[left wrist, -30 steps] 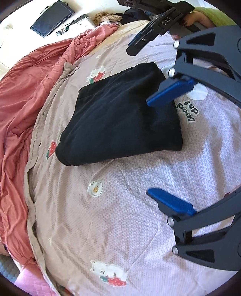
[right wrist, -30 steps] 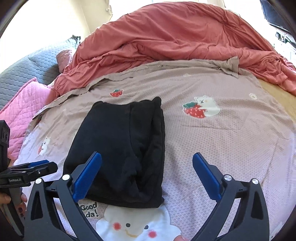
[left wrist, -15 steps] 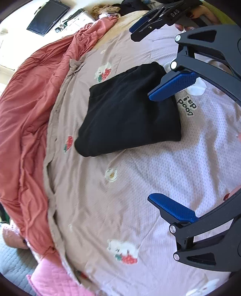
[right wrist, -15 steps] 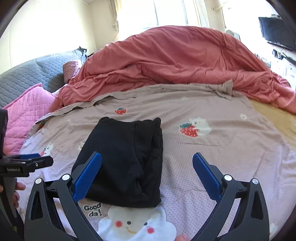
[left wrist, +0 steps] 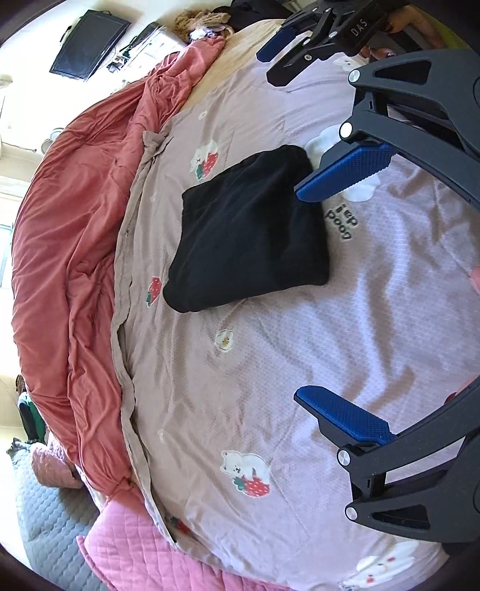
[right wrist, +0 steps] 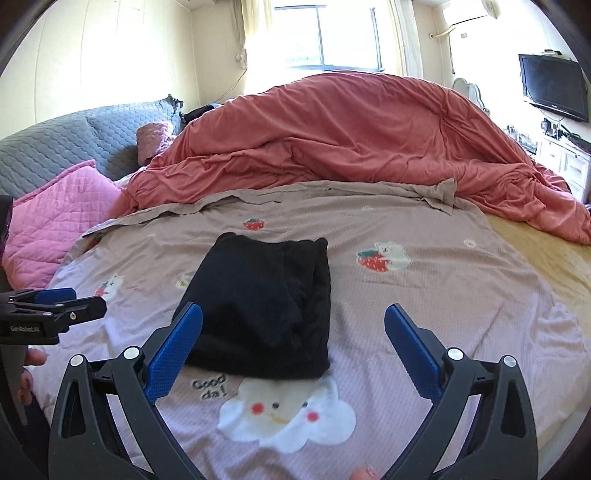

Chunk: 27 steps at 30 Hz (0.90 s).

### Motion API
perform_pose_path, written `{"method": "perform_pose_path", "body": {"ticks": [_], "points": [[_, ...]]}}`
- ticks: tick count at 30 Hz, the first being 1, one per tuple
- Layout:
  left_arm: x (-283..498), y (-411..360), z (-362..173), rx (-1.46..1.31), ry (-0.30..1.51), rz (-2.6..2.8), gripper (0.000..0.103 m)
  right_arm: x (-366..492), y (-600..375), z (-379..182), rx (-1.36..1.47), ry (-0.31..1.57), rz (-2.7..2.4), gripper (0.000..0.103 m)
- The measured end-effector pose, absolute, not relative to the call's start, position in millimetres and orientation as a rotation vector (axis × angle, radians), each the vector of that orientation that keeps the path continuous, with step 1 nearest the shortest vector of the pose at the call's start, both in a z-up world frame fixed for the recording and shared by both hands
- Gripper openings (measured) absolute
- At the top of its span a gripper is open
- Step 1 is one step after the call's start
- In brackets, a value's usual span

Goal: Fold small clothes

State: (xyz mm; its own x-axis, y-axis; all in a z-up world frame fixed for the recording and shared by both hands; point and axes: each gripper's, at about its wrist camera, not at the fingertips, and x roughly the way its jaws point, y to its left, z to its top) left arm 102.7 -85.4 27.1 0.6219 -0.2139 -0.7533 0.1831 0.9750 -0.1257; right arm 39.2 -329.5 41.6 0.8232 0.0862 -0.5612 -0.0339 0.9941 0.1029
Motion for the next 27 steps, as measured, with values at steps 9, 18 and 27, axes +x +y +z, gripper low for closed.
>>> {"method": "perform_pose_path", "body": {"ticks": [9, 18, 27], "points": [[75.7, -72.7, 24.4, -0.050, 0.875, -0.217, 0.094, 10.1, -319.6, 46.4, 0.088, 0.641, 0.036, 0.098], [53.2, -67.1, 14.7, -0.049, 0.901, -0.231, 0.094, -5.9, -318.4, 39.5, 0.109, 0.743, 0.014, 0.098], [43.6, -59.8, 4.4, -0.076, 0.917, -0.213, 0.094, -19.3, -308.7, 35.2, 0.081, 0.783, 0.023, 0.098]]}}
